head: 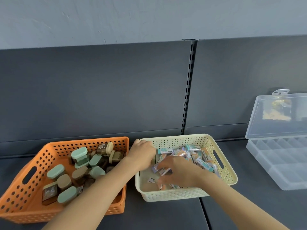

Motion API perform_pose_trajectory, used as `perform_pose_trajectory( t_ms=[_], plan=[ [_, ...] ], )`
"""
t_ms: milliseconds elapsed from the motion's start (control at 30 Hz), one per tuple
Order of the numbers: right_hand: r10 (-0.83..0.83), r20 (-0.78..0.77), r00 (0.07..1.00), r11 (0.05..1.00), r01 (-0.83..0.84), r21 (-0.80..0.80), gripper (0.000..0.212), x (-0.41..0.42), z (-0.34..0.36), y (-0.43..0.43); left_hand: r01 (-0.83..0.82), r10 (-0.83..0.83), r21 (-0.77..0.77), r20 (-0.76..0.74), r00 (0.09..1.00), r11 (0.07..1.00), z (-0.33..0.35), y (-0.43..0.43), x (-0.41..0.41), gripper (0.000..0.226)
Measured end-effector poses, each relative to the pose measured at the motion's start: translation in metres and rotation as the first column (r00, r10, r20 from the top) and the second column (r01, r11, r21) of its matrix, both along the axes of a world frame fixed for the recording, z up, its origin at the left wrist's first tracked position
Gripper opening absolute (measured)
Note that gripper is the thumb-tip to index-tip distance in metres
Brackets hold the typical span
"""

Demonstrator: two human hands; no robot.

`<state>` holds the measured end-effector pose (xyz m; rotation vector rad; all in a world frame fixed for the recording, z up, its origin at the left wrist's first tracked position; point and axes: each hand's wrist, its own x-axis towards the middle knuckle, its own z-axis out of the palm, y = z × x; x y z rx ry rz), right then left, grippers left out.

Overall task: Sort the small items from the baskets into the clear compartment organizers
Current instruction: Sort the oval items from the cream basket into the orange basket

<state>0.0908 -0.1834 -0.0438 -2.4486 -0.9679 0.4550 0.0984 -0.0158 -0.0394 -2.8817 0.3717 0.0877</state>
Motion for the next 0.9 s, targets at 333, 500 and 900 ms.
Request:
perform_pose_trajectory(
  t_ms=[333,500,900],
  plan=[
    [0.017,-0.013,1.000,1.000,-0.017,0.019,0.040,-0.006,0.010,0.007,-0.061,0.181,-0.669,0.111,0.977,0.740,0.023,0.025,-0.023,0.034],
    [0.071,-0.082,0.994,0.996,-0.076,-0.053,0.048,-0.012,0.008,0.029,-0.074,0.238,-0.706,0.136,0.962,0.705,0.023,0.041,-0.039,0.038],
    [-0.021,-0.237,0.971,0.998,0.008,-0.056,0.049,-0.011,0.008,0.036,-0.126,0.324,-0.744,0.127,0.937,0.656,0.022,0.075,-0.074,0.048]
  ],
)
